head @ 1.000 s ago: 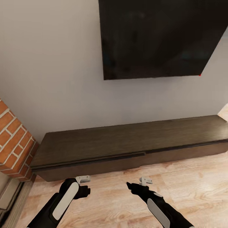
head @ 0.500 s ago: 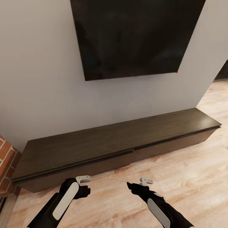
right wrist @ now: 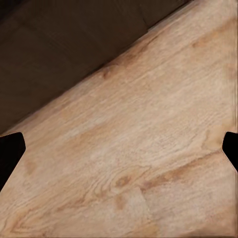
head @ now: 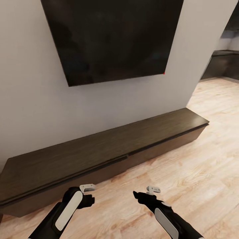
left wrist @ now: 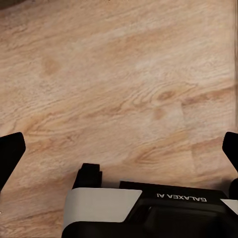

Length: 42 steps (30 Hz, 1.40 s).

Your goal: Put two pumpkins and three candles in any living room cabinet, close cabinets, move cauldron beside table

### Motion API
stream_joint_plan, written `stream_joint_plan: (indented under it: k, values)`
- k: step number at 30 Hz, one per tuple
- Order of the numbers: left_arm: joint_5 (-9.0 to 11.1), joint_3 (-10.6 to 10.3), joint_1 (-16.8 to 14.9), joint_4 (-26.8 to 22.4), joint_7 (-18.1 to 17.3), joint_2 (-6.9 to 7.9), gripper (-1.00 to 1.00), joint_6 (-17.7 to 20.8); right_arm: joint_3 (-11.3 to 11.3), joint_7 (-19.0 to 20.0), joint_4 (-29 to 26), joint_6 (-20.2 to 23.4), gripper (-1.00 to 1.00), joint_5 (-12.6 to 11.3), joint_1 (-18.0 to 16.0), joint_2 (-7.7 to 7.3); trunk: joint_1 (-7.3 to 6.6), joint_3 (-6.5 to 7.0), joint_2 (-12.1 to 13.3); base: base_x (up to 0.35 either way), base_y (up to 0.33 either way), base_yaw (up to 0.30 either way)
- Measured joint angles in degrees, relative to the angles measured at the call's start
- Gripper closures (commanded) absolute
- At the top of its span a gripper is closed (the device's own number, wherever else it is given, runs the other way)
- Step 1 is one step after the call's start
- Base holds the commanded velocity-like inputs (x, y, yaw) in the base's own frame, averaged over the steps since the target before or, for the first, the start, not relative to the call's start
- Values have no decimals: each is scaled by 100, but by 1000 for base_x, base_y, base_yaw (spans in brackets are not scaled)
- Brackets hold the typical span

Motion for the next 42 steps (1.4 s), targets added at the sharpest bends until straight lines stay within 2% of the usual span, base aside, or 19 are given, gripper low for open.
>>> stream_joint_plan:
  k: [29,42]
  values:
    - [-17,-9,0,-2,5,-8,-100,-9,-9,-2,8,0,-100,-2,0,-2,0,0,0,0,0,-278]
    - [-12,-17,5,-79,-9,1,-100,-12,-10,0,200,0,-100,-2,0,6,0,0,0,0,0,-278]
